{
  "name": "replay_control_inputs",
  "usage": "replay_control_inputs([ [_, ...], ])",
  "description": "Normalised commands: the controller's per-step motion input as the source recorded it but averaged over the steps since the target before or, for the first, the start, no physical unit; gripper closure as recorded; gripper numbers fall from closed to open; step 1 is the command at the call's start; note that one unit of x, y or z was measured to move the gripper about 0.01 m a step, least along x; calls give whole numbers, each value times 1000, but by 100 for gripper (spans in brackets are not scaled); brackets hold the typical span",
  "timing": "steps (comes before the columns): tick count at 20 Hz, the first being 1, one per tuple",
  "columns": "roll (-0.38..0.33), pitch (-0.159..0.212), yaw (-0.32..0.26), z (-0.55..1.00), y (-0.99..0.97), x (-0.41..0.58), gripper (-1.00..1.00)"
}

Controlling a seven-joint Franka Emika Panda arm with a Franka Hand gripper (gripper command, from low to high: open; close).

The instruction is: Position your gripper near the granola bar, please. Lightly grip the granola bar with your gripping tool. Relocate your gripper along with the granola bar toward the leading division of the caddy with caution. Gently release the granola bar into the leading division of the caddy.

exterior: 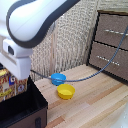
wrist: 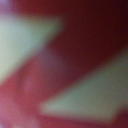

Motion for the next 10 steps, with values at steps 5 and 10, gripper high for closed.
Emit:
replay_control_inputs([
  [5, -49, 46, -153, -267, 229, 50, -100],
  [10, 5, -17, -52, 213, 2, 154, -100],
])
